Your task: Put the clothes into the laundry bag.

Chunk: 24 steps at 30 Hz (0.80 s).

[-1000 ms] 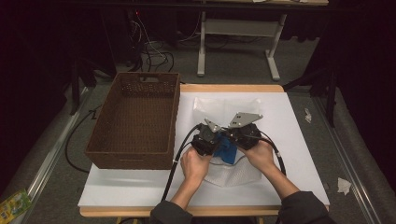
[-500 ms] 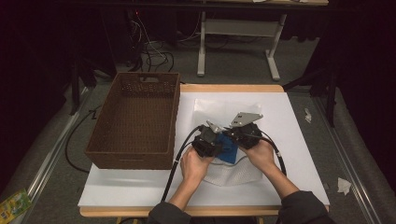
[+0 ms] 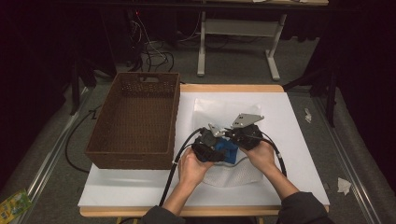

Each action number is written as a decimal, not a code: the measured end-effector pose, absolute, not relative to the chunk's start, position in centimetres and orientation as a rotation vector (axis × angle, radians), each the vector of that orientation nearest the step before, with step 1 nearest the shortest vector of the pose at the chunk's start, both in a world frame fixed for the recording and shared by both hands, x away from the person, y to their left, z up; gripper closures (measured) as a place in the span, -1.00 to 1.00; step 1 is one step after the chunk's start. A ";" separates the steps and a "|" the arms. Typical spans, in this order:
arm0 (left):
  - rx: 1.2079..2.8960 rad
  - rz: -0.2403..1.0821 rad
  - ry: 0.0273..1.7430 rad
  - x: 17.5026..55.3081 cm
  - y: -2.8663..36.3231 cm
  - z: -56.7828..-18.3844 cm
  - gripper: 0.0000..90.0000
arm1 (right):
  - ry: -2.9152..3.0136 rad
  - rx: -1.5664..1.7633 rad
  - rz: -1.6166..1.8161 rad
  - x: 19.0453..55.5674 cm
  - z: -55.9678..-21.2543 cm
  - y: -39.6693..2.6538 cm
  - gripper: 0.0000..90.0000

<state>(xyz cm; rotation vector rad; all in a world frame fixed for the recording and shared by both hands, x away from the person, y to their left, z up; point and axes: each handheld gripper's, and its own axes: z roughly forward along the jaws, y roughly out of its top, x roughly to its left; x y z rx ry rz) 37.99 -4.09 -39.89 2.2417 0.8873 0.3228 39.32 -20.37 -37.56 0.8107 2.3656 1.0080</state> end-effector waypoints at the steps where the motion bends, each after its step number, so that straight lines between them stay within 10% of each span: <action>1: 2.238 0.323 0.873 37.8 -3.8 -39.6 -0.12 | 2.367 0.812 1.008 39.3 -37.6 -20.4 0.99; 24: 2.342 0.343 0.913 35.5 0.0 -41.4 -0.13 | 2.363 0.818 1.005 39.4 -37.5 -20.7 0.99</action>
